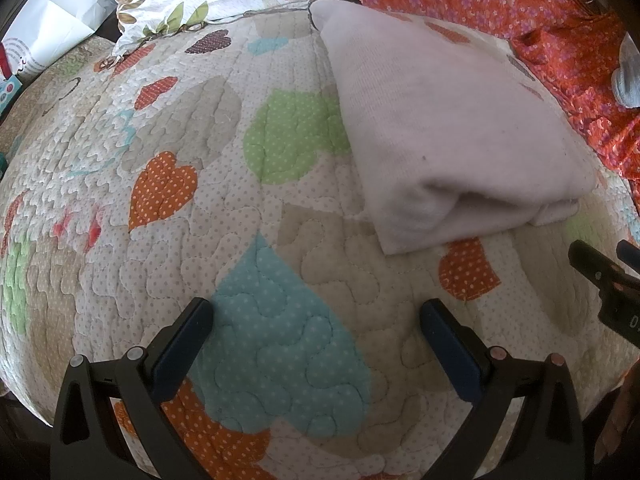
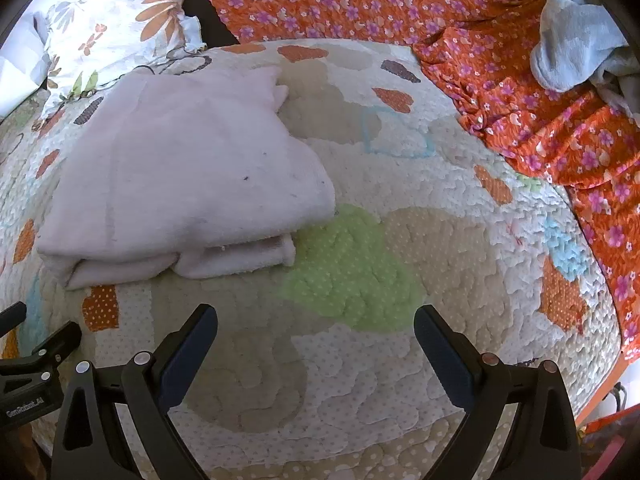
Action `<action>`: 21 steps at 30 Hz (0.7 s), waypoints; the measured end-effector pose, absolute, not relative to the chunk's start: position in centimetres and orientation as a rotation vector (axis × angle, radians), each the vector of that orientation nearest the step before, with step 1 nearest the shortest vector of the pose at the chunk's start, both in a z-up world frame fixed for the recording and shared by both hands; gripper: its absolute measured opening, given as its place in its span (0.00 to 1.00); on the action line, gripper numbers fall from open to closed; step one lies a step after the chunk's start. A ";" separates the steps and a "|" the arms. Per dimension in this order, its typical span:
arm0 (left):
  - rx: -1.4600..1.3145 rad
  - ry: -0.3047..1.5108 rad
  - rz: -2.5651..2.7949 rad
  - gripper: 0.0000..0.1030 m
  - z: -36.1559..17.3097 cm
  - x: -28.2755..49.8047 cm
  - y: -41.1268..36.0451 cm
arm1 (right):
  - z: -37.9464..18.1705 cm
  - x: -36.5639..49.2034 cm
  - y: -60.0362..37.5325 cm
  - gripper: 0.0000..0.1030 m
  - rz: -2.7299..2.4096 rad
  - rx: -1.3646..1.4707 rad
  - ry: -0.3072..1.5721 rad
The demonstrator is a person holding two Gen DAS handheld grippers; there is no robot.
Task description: Fold small clothes
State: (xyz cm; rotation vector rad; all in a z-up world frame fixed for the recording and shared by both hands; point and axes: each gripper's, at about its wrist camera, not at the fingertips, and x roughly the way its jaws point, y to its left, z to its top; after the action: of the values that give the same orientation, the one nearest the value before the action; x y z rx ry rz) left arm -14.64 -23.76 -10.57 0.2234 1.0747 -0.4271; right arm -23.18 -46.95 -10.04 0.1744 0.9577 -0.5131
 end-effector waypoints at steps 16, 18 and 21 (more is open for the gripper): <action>0.224 1.074 -0.428 1.00 -10.5 -14.7 -23.7 | -10.0 -23.0 -46.0 0.97 -0.500 0.148 0.953; 0.224 1.073 -0.428 1.00 -10.5 -14.7 -23.7 | -10.0 -23.0 -45.9 0.98 -0.501 0.148 0.953; 0.224 1.074 -0.428 1.00 -10.5 -14.7 -23.7 | -10.0 -23.0 -45.8 0.97 -0.502 0.149 0.953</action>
State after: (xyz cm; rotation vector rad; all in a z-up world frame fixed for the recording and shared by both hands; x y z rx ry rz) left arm -14.70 -23.73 -10.53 0.2240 1.0736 -0.4279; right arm -23.04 -45.83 -9.98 0.1488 0.9528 -0.5019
